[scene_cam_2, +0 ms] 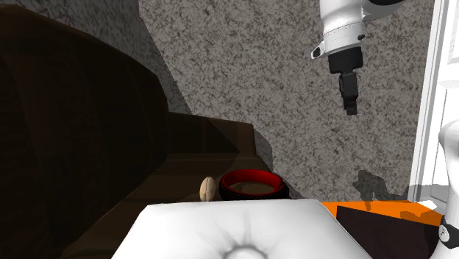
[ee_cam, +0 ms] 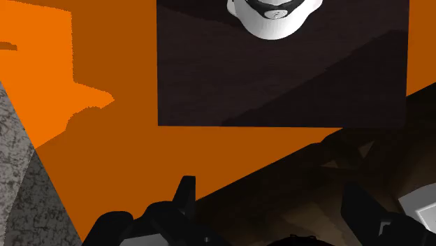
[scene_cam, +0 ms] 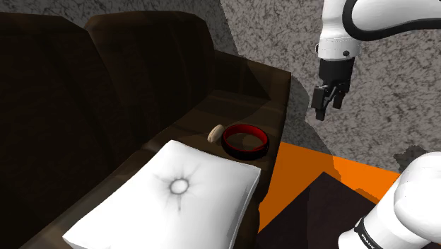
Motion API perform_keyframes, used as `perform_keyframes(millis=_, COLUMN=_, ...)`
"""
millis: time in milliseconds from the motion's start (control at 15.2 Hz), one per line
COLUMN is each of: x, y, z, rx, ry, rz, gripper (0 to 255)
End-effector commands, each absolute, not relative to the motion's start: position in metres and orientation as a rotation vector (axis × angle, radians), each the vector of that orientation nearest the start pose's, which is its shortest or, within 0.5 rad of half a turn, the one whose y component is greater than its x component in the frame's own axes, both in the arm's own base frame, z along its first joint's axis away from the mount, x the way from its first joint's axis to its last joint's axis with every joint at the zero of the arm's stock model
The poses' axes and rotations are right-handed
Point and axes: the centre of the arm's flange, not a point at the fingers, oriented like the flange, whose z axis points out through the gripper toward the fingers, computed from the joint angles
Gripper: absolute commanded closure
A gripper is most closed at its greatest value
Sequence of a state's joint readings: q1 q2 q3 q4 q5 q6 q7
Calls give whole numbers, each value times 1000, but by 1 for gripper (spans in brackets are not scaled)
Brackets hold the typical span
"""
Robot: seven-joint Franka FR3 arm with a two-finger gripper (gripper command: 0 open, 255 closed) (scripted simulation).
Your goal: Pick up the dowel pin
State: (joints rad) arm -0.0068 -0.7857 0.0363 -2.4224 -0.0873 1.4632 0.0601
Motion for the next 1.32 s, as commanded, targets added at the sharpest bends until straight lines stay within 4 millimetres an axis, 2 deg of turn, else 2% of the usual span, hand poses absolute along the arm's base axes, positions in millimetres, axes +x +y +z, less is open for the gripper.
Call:
perform_keyframes(millis=0, x=292, y=1, z=552, rx=-3249, ry=74, rz=276, gripper=0)
perform_keyframes(millis=660, x=402, y=53, z=497, rx=-3199, ry=409, rz=315, gripper=0)
perform_keyframes(millis=1254, x=507, y=79, z=446, rx=-3124, ry=703, rz=346, gripper=0)
